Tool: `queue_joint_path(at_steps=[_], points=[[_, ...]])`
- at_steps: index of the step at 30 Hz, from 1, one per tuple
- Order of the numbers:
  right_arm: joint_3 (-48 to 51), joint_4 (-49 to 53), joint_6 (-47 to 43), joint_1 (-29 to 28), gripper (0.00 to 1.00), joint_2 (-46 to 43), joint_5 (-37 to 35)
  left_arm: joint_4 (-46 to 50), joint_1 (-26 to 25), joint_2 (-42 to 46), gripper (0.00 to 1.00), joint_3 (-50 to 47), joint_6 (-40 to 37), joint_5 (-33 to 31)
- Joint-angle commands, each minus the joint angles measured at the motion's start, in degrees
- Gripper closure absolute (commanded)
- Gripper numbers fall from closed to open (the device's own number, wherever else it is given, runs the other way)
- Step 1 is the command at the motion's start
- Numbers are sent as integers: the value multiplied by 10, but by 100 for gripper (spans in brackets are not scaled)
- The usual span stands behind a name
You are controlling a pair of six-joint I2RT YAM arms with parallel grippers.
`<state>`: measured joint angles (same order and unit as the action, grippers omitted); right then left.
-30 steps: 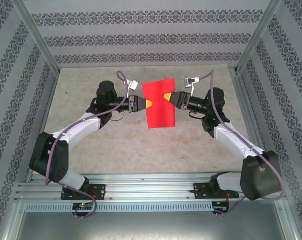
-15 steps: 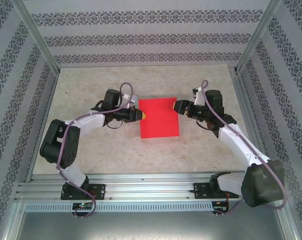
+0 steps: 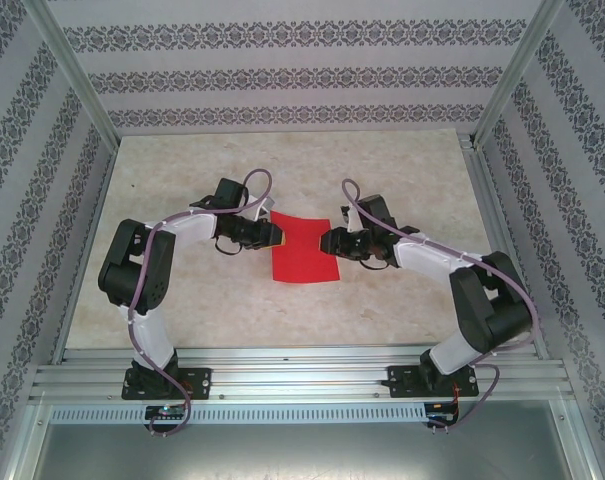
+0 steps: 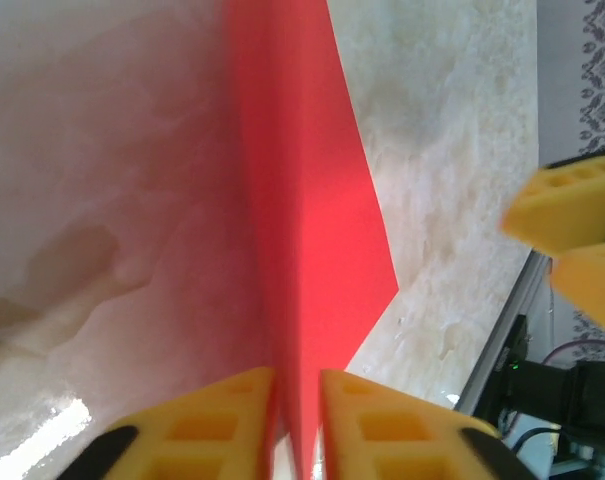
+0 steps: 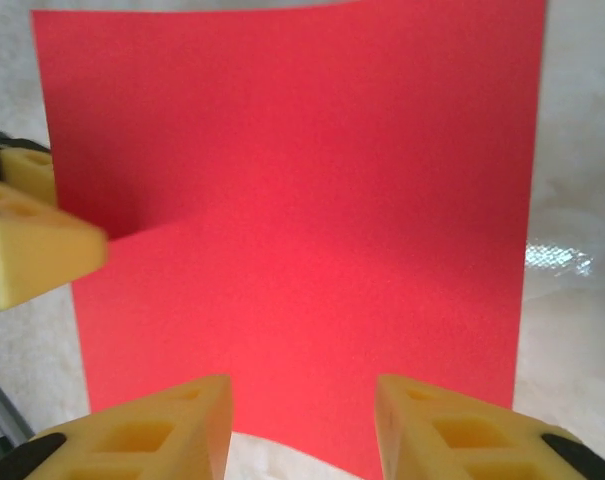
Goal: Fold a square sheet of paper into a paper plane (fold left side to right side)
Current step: First fold in half a square sheet of paper at the center of the table.
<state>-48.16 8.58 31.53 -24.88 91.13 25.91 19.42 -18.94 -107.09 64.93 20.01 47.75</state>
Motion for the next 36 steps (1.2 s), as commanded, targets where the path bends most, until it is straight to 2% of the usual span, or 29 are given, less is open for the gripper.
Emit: queue_joint_path(at_steps=[1, 5, 13, 24, 31, 36], points=[[-19, -18, 23, -1, 59, 21, -19, -15, 5, -1, 57, 2, 3, 36], [-15, -22, 25, 11, 58, 20, -17, -75, 1, 0, 47, -6, 46, 74], [4, -66, 47, 53, 55, 7, 38, -123, -29, -15, 40, 16, 79, 91], [6, -225, 162, 54, 51, 36, 111, -196, -58, -58, 41, 31, 126, 87], [-1, -253, 187, 44, 52, 80, 106, -207, -61, -69, 47, 33, 134, 78], [-4, -272, 201, 36, 54, 103, 110, -207, -61, -70, 48, 32, 135, 74]])
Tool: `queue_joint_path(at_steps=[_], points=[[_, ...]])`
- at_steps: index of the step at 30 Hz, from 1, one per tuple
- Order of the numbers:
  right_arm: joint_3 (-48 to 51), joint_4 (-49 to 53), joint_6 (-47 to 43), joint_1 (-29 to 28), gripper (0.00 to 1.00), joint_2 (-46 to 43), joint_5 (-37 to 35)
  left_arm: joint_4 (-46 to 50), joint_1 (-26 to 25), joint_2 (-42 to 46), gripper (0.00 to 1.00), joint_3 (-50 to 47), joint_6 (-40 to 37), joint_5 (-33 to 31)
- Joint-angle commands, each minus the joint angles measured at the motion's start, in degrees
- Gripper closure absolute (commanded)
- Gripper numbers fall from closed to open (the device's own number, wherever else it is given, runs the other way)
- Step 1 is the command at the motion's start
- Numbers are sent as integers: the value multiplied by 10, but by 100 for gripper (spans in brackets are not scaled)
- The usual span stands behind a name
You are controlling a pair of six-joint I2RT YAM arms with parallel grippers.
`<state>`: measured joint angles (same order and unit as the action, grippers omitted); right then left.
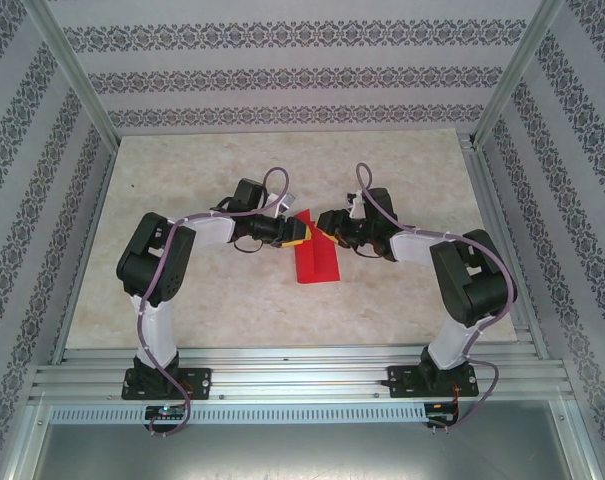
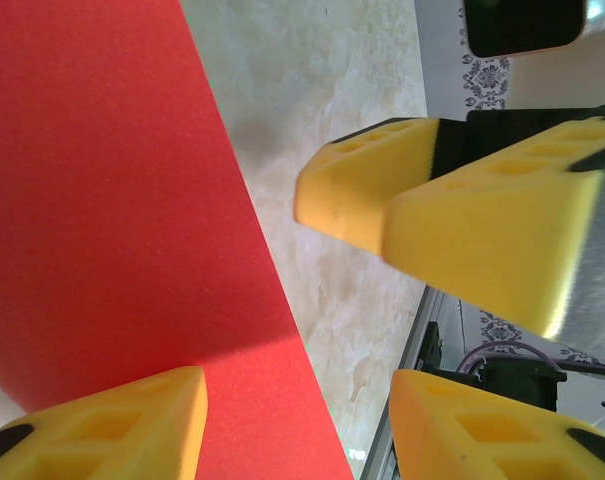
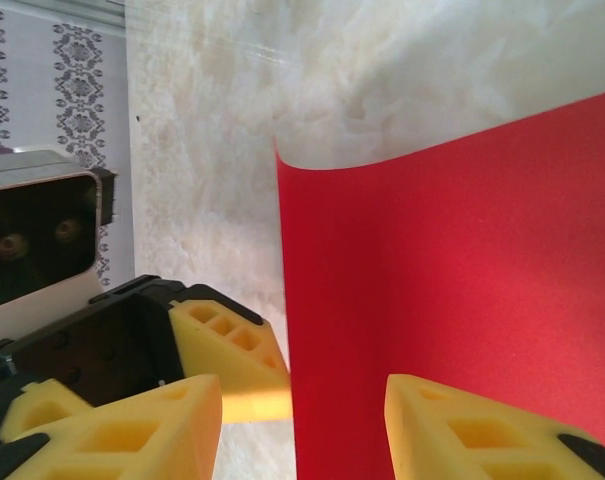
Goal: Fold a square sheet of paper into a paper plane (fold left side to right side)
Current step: First fold in half a square sheet of paper at the center of the table.
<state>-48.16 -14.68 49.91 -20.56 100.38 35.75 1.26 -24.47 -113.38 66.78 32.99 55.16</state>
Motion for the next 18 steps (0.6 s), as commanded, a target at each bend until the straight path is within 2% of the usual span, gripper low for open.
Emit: queue_joint_path(at_steps=[1, 10, 18], points=[[-5, -40, 18, -9, 54, 14, 14, -27, -6, -8, 48, 14, 6, 0], [-11, -56, 27, -22, 62, 35, 28, -27, -8, -11, 49, 16, 7, -1], [-8, -54, 23, -24, 84, 44, 26, -31, -11, -9, 49, 17, 9, 0]])
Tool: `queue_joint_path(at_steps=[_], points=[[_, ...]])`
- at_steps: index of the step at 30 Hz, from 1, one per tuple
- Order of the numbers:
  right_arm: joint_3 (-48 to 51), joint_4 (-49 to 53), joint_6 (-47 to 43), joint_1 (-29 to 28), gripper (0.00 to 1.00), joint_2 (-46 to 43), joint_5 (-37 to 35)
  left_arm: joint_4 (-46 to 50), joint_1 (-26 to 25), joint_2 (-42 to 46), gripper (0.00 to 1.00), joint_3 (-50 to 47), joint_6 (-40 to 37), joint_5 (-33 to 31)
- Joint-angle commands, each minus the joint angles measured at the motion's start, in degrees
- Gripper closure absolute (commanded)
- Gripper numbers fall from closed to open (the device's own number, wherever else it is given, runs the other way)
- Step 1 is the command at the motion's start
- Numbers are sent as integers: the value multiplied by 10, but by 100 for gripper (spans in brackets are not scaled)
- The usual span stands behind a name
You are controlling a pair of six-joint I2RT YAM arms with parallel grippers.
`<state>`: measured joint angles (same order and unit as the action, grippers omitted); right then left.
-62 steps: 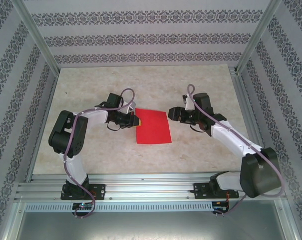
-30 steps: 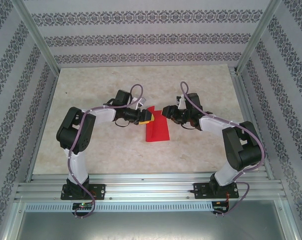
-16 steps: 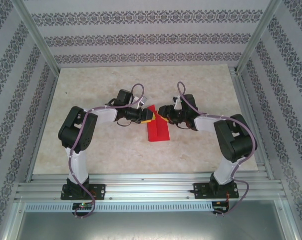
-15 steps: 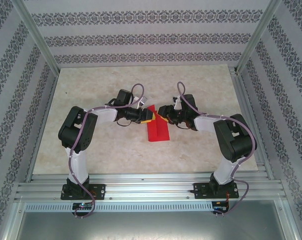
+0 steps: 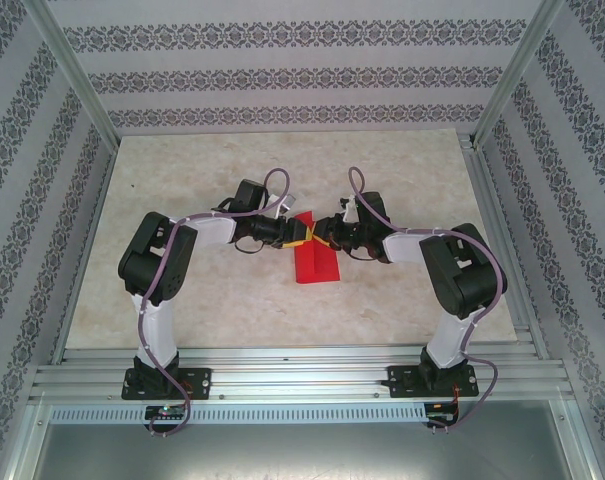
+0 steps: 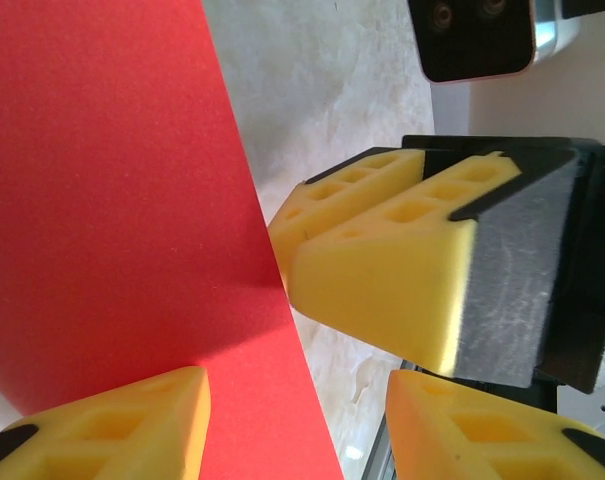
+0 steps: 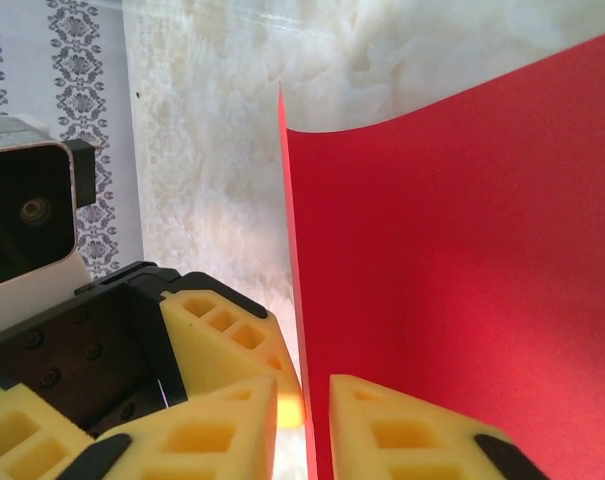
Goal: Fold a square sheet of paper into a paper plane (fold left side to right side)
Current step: First fold in half a square sheet of paper at the center of the table.
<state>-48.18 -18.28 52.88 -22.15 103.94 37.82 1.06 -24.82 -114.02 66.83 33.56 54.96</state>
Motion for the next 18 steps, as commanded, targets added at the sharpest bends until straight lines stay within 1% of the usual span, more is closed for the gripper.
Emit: queue_joint_path(at_steps=[1, 6, 9, 11, 14, 18], points=[[-8, -17, -8, -8, 87, 9, 5, -29, -7, -2, 49, 16, 3, 1], [-8, -17, -14, -5, 99, 10, 4, -38, -7, 4, 49, 13, 11, 3], [-7, -6, -27, 3, 100, 5, -1, -34, -7, 20, 47, 7, 6, -1], [-8, 6, -40, 11, 100, 2, -4, -12, -6, 36, 45, 5, -7, -16], [-13, 40, -71, 24, 100, -3, -15, 35, -4, 68, 43, -3, -31, -70], [-20, 88, -114, 40, 100, -9, -32, 107, -6, 112, 39, -21, -52, -180]])
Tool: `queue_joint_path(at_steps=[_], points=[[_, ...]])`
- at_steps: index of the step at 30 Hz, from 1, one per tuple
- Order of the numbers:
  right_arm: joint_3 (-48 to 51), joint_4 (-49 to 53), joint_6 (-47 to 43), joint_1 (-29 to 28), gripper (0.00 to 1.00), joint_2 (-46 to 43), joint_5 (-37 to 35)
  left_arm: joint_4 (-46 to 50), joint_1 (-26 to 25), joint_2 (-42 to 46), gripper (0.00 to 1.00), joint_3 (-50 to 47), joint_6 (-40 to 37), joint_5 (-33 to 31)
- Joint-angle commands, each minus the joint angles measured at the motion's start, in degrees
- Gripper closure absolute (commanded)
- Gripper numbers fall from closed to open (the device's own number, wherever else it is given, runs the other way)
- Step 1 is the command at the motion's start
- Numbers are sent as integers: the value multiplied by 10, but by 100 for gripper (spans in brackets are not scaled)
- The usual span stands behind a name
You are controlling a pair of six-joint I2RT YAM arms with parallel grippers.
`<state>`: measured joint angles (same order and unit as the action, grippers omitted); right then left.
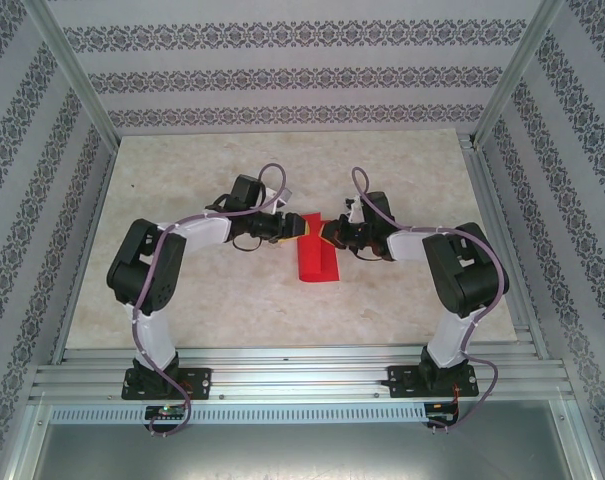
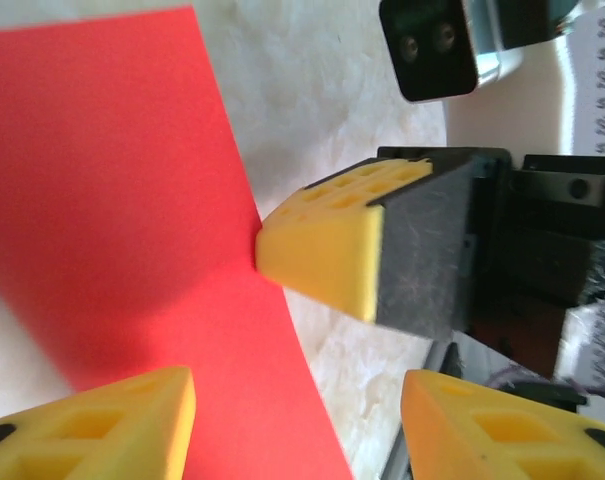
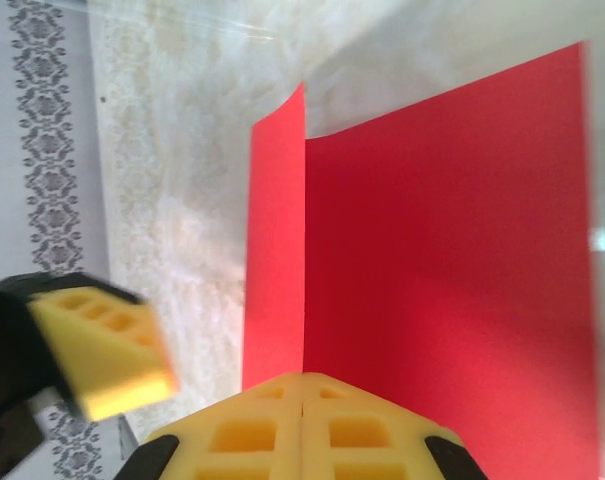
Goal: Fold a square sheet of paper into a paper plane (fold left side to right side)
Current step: First fold in half a square sheet of paper at the center of the table.
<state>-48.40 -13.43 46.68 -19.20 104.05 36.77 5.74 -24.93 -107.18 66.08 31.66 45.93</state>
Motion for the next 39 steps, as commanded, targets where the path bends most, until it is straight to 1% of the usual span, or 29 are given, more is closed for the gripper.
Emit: queue_joint_path(at_steps=[1, 5, 10, 14, 19, 21, 27, 29, 33, 39], points=[[-19, 48, -60, 13, 100, -10, -25, 72, -6, 49, 37, -19, -34, -112], [-24, 69, -79, 22, 100, -8, -31, 104, -24, 29, 36, -22, -29, -158], [-25, 85, -94, 27, 100, -6, -43, 124, -52, -12, 36, 3, -7, -208], [-29, 87, -96, 29, 100, 1, -42, 126, -71, -39, 35, 28, 6, -217], [-31, 96, -102, 33, 100, 3, -55, 146, -85, -67, 41, 59, 12, -233], [-32, 96, -103, 33, 97, 4, -52, 154, -90, -73, 42, 67, 11, -242], [-20, 105, -110, 51, 74, -24, -62, 178, -95, -94, 46, 87, 12, -254], [-16, 122, -122, 60, 70, -40, -74, 181, -96, -98, 46, 90, 13, -257], [-13, 160, -146, 71, 67, -61, -92, 187, -96, -107, 47, 97, 12, -255], [-5, 165, -151, 79, 67, -64, -97, 205, -97, -110, 48, 105, -14, -236]])
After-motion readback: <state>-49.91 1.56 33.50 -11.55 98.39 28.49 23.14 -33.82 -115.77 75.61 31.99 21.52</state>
